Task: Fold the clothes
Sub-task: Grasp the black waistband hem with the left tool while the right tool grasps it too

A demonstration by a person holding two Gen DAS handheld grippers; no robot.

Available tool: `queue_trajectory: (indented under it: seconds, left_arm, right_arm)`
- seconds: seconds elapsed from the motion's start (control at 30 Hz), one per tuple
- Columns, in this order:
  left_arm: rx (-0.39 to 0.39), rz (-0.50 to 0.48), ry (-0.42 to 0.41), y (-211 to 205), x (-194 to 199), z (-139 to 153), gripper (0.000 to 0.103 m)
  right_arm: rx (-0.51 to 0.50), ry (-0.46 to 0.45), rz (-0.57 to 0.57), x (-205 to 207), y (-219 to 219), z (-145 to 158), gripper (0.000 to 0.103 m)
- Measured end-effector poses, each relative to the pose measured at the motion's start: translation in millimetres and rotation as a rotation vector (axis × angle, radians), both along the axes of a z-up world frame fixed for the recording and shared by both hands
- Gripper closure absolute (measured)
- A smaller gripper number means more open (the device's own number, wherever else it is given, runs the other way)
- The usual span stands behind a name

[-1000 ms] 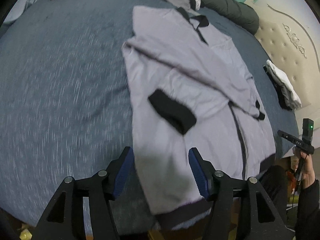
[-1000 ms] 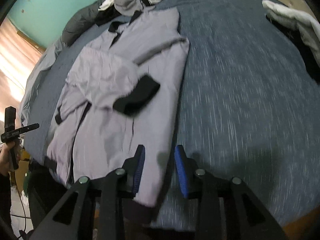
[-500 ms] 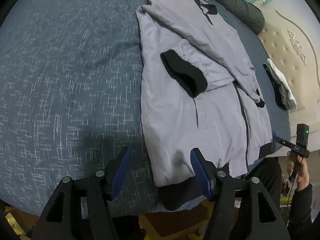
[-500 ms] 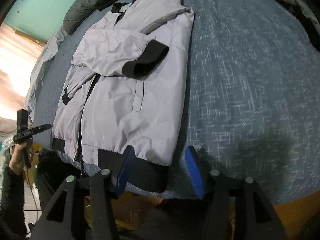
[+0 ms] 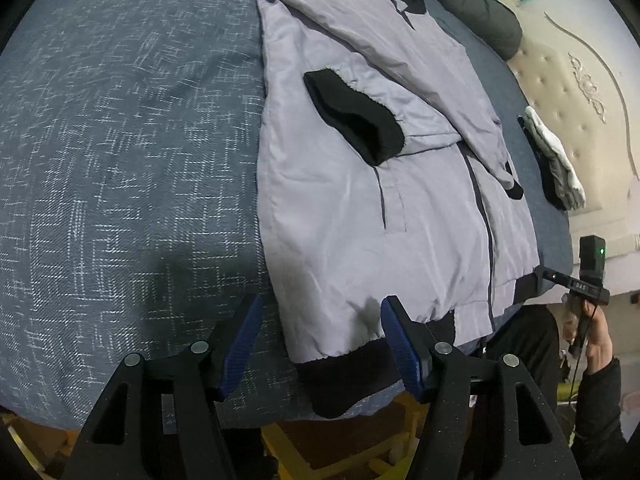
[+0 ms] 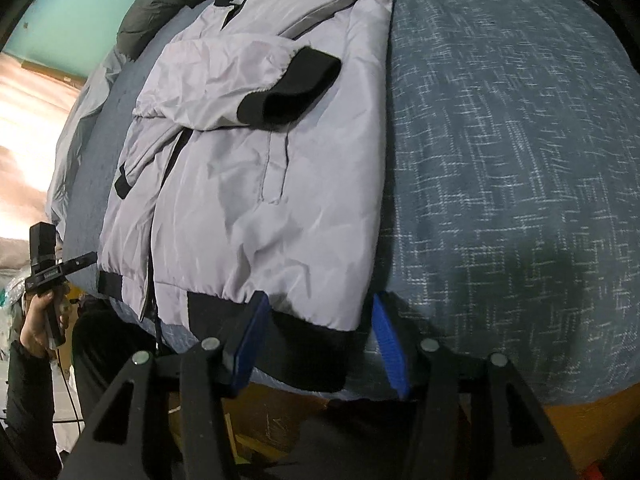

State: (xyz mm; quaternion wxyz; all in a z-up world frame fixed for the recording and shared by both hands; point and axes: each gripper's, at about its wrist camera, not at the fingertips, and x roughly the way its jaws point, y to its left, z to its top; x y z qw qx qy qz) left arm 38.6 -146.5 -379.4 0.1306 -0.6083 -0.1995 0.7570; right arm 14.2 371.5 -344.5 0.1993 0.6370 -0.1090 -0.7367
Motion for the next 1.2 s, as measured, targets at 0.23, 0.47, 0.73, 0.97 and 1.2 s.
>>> queue_trajectory:
  seconds: [0.23, 0.47, 0.73, 0.97, 1.2]
  left_arm:
    - [0.018, 0.007, -0.014, 0.8, -2.7, -9.4, 0.038]
    - [0.031, -0.037, 0.009, 13.3, -4.4, -8.9, 0.051]
    - [0.035, -0.034, 0.009, 15.0, -6.2, -10.5, 0.065]
    - [0.045, -0.037, -0.004, 12.3, -8.3, -12.3, 0.069]
    - [0.055, -0.041, -0.017, 9.6, -10.4, -14.2, 0.069]
  right_arm:
    - [-0.002, -0.006, 0.005, -4.3, -4.4, -2.8, 0.049]
    - [-0.004, 0.001, 0.014, -7.9, -9.2, -3.9, 0.049]
    - [-0.008, 0.039, 0.023, -5.5, -7.2, 1.1, 0.066]
    - [-0.03, 0.04, 0.026, -6.1, -2.9, 1.1, 0.079]
    - [-0.042, -0.001, 0.003, -8.8, 0.0, -10.8, 0.074]
